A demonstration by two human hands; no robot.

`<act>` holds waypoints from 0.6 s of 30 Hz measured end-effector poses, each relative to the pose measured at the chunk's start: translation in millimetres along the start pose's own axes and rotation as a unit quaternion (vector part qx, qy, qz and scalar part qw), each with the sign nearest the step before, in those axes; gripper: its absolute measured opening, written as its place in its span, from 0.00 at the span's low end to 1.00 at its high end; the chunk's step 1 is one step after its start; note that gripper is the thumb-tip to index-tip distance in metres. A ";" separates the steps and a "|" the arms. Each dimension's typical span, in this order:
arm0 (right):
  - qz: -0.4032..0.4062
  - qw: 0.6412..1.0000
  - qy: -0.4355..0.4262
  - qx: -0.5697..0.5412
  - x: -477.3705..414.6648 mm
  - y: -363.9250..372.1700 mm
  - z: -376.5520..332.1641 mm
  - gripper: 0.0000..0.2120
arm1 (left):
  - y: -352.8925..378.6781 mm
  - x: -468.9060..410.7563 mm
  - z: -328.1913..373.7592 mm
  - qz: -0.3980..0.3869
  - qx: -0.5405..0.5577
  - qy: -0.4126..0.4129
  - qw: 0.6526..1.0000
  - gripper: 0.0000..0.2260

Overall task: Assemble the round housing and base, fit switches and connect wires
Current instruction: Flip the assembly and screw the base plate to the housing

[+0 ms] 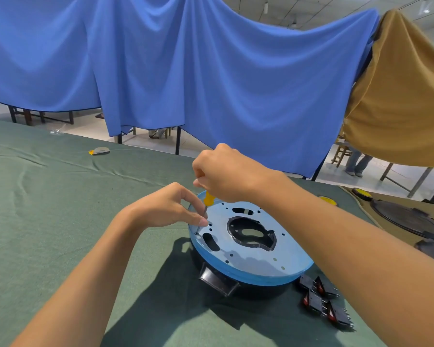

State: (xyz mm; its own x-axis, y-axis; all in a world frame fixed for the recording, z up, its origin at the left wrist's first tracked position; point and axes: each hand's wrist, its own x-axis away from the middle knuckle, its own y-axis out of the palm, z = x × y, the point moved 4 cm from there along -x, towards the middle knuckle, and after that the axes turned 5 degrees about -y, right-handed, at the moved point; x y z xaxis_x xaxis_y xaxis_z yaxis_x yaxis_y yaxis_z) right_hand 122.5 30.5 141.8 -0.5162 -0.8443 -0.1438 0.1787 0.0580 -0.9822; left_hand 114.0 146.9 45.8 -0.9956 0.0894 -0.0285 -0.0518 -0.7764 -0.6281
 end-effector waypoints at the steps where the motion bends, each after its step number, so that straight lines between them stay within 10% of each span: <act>1: 0.006 1.000 0.007 0.011 -0.7 2.4 1.2 0.10 | 0.2 -1.0 -1.0 0.008 0.002 0.000 1.000 0.04; 18: -0.046 0.999 -0.010 -0.026 -5.3 3.1 3.6 0.15 | -1.5 0.1 1.3 0.013 0.005 0.027 1.000 0.07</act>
State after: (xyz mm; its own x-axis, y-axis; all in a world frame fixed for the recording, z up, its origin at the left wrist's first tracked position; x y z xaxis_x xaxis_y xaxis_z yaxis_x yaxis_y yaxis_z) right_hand 128.8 33.2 139.9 -0.5120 -0.8575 -0.0509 0.0880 0.0066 -0.9961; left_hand 113.8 147.2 47.8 -0.9909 0.1022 -0.0879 -0.0261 -0.7852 -0.6187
